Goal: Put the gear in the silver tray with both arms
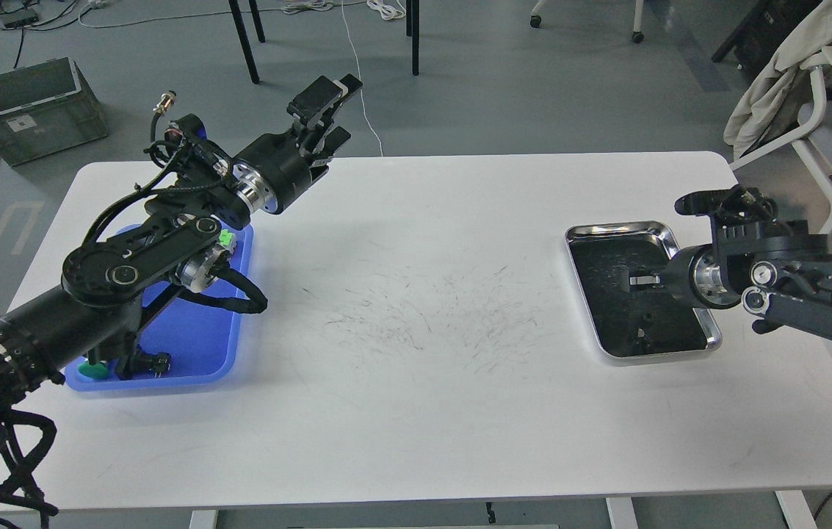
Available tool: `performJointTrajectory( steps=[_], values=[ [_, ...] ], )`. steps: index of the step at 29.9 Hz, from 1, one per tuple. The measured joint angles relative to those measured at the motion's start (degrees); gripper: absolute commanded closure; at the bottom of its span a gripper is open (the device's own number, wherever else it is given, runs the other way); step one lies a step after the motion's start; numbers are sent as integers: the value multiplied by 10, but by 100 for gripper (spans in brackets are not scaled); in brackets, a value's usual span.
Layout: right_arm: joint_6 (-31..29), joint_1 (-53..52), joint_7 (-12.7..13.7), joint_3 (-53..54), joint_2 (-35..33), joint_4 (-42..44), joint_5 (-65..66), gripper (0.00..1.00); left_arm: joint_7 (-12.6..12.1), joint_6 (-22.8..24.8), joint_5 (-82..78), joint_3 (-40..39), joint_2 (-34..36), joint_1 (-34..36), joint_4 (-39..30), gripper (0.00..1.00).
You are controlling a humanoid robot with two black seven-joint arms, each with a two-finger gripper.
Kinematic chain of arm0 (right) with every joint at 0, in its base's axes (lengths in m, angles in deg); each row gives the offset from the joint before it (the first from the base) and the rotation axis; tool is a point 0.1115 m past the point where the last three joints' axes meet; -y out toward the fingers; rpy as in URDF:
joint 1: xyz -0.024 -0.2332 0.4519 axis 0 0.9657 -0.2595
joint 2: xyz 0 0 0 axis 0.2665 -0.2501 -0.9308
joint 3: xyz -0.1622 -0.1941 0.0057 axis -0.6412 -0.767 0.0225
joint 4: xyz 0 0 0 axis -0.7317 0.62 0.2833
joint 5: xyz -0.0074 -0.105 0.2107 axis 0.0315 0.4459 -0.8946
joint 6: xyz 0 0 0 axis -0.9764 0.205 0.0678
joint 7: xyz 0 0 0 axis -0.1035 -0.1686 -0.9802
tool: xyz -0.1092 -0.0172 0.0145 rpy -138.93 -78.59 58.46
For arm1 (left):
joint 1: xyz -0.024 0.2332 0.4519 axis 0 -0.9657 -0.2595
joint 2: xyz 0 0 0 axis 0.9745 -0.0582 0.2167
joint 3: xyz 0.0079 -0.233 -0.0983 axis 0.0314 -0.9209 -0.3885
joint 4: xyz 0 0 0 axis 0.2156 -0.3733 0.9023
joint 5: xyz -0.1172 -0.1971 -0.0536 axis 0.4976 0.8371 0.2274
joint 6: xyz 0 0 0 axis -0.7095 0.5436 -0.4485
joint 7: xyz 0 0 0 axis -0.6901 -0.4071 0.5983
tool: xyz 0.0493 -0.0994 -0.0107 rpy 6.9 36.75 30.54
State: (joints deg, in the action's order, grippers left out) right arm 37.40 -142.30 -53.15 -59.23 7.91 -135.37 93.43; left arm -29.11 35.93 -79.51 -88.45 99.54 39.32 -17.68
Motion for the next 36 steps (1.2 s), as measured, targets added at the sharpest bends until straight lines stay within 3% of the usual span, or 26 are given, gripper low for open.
performJointTrajectory(
  steps=[5,10,13,17,20,26,36],
  values=[
    [10,2,-8,158,-27,24,-93,3,0,-1,2,-11,1,4,5,3],
    [83,67,-57,332,-5,53,-281,4,-6,-2,17,-49,1,-1,10,3],
    [105,124,-74,418,19,67,-416,4,-7,-2,48,-57,20,-3,8,3],
    [99,221,-88,520,44,70,-628,3,-8,0,166,-59,48,-5,8,3],
    [57,296,-110,575,67,69,-729,2,-10,3,256,-58,55,-11,13,3],
    [7,387,-122,650,144,73,-767,1,-10,10,346,-83,49,-47,23,3],
    [7,394,-125,662,164,114,-767,1,-8,14,359,-154,17,-90,45,3]
  ],
)
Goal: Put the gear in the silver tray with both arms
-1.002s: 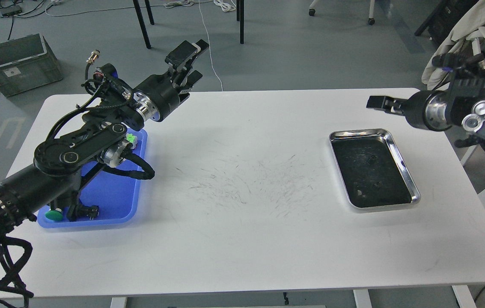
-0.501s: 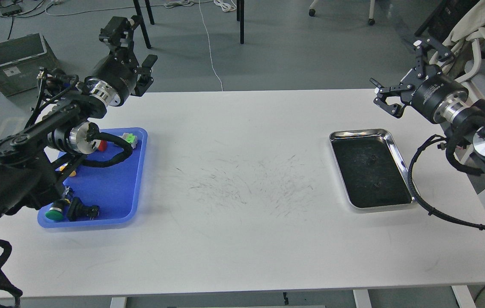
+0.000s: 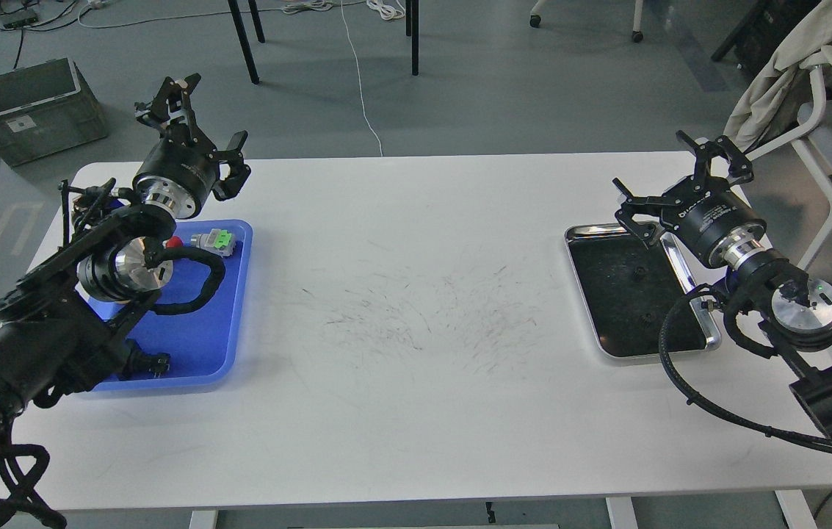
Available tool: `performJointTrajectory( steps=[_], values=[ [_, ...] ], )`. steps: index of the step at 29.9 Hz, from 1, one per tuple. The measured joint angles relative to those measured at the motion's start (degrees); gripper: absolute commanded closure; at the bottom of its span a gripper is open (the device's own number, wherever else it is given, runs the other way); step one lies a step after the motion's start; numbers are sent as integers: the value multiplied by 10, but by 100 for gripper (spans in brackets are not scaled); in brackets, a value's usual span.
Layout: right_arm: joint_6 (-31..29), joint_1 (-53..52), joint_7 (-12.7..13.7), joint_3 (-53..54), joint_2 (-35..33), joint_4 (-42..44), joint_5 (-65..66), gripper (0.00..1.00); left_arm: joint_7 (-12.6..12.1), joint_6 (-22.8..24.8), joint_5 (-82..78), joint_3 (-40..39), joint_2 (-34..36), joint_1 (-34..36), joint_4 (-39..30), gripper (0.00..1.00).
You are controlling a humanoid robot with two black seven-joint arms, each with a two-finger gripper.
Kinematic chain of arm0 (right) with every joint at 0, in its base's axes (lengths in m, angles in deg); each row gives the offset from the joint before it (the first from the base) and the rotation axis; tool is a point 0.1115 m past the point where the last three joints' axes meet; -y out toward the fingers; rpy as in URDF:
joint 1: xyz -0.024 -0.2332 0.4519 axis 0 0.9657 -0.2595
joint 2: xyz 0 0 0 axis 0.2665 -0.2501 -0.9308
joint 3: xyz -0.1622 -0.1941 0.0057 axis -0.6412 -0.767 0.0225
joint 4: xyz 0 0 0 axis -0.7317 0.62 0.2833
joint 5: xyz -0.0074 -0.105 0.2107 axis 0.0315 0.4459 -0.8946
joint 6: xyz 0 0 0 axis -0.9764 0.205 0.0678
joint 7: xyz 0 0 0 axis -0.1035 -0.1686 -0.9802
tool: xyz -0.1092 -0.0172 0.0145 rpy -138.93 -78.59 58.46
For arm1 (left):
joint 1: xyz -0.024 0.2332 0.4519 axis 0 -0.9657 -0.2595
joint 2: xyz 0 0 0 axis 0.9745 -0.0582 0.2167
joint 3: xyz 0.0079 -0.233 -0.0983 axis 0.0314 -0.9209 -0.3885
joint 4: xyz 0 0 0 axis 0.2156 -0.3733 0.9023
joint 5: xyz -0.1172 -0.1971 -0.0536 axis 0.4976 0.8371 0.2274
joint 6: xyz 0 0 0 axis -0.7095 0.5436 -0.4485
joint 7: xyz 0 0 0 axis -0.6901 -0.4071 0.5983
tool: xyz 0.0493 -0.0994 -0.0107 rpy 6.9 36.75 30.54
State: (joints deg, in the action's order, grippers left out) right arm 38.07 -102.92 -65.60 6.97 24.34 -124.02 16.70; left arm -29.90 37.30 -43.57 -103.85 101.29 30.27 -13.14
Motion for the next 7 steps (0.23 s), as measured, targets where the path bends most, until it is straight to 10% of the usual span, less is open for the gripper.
performJointTrajectory(
  steps=[7],
  values=[
    [-1,-5,-1,0,0,19,0,1,16,0,-1,-8,-1,-6,3,2]
  ],
)
